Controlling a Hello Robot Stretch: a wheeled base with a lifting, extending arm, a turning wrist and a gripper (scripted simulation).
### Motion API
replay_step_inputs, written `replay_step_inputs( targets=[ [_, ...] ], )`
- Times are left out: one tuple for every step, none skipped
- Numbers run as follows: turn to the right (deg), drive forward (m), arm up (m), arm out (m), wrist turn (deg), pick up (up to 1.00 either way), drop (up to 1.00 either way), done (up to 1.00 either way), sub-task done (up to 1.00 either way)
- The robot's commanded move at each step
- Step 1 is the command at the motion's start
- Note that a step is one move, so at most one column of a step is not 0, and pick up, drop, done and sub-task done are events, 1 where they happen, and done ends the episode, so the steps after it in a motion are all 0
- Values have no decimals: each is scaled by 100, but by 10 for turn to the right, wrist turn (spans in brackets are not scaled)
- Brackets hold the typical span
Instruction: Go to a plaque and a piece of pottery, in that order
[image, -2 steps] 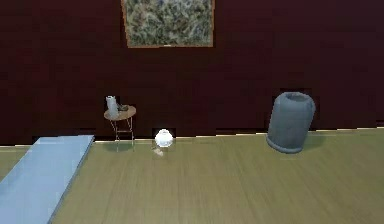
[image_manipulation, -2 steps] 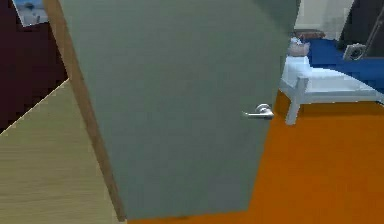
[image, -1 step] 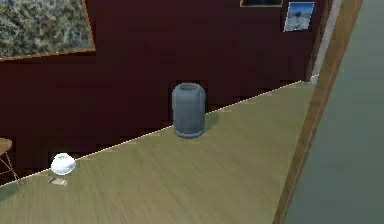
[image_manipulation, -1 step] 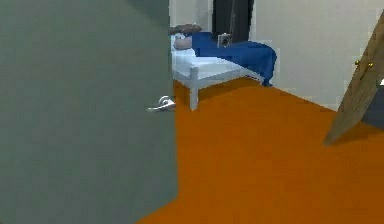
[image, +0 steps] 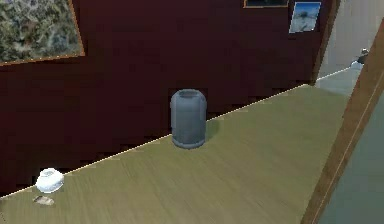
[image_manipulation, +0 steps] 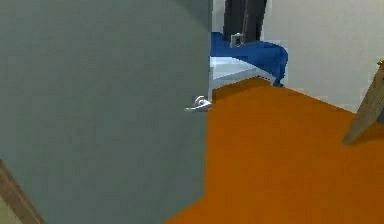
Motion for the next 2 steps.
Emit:
replay_step_inputs(
  targets=[
    [30, 0, 0, 0, 0, 0, 0, 0, 0],
    [0, 95, 0, 0, 0, 0, 0, 0, 0]
  ],
)
